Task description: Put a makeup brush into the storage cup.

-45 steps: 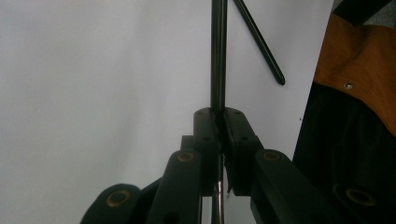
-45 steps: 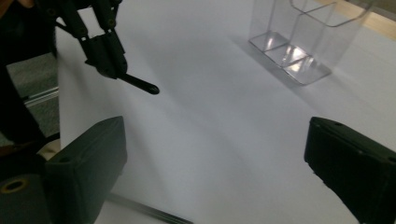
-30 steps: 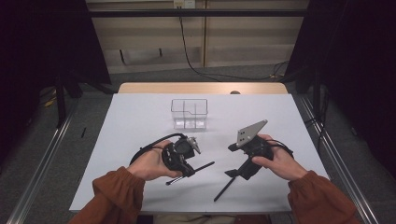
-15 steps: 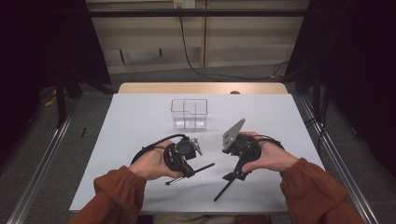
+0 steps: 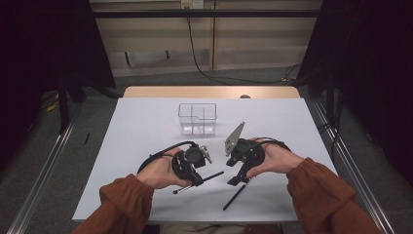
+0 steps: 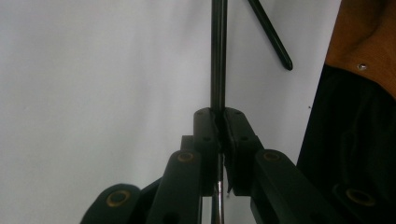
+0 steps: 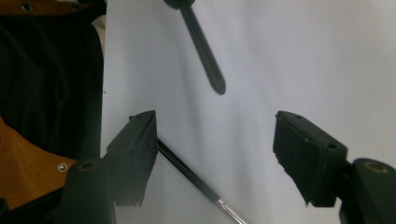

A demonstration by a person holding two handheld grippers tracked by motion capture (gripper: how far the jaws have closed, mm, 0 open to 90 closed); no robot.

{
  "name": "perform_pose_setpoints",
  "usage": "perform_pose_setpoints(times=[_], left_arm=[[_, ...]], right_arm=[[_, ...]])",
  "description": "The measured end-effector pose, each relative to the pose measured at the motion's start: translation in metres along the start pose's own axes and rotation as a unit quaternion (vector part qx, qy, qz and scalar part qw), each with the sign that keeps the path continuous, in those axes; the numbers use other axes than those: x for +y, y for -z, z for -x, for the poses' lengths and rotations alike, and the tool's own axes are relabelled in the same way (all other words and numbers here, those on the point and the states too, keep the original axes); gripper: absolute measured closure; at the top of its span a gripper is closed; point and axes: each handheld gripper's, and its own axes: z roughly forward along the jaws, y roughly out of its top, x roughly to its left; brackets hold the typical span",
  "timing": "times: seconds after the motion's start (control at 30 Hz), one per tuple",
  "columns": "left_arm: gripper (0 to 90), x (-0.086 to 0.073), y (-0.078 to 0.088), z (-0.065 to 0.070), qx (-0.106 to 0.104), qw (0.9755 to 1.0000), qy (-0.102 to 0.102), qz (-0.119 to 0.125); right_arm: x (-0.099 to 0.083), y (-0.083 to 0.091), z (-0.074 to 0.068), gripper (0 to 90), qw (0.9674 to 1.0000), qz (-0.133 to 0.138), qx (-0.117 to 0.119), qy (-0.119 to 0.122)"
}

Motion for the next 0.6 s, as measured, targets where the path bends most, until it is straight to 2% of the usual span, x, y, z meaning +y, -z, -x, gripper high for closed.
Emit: perform_pose_setpoints(times=[0.07, 0.1, 0.13, 0.2, 0.27, 0.3, 0.33, 0.37, 0.43, 0.53, 0.57, 0.6], left_arm=[[84.6, 0.003, 0.002, 0.0, -0.004, 1.0, -0.003, 0.002], [84.6, 0.004, 0.002, 0.001, 0.0, 1.0, 0.003, 0.007], [84.7, 0.005, 0.002, 0.002, -0.002, 1.0, 0.002, 0.005], [84.7, 0.008, 0.003, 0.003, 0.001, 1.0, -0.009, 0.0], [84.7, 0.011, 0.002, 0.005, 0.003, 1.0, 0.0, 0.008], [84.7, 0.012, 0.002, 0.004, 0.002, 1.0, -0.002, 0.007], [84.7, 0.013, 0.002, 0.003, 0.002, 0.9999, -0.012, 0.0], [84.7, 0.013, 0.001, 0.004, 0.0, 1.0, -0.007, 0.001], [84.7, 0.014, -0.001, 0.004, 0.001, 0.9999, -0.017, -0.004], [84.7, 0.016, -0.003, 0.007, -0.003, 1.0, -0.005, 0.004], [84.7, 0.017, -0.002, 0.005, -0.004, 0.9998, -0.018, -0.005], [84.7, 0.017, -0.003, 0.006, -0.002, 0.9998, -0.018, -0.003]], right_arm=[[0.0, 0.001, 0.001, 43.0, 1.0, -0.005, 0.0, 0.003], [0.0, 0.003, 0.001, 46.3, 0.9999, -0.012, -0.006, 0.0], [0.0, 0.003, 0.002, 46.7, 0.9999, -0.012, -0.001, 0.0], [0.0, 0.006, 0.003, 52.6, 0.9999, -0.014, 0.008, -0.007], [0.0, 0.006, 0.003, 53.6, 0.9997, -0.016, 0.016, -0.003], [0.0, 0.005, 0.003, 55.4, 0.9997, -0.017, 0.016, 0.002], [0.0, 0.004, 0.003, 55.6, 0.9996, -0.019, 0.022, 0.004], [0.001, 0.003, 0.002, 56.8, 0.9995, -0.021, 0.022, 0.003], [0.002, 0.003, 0.002, 61.3, 0.9995, -0.022, 0.022, 0.009], [0.004, 0.002, 0.002, 64.6, 0.9994, -0.027, 0.023, 0.007], [0.004, 0.0, 0.003, 64.8, 0.9994, -0.024, 0.022, 0.012], [0.004, 0.0, 0.003, 65.4, 0.9992, -0.028, 0.026, 0.011]])
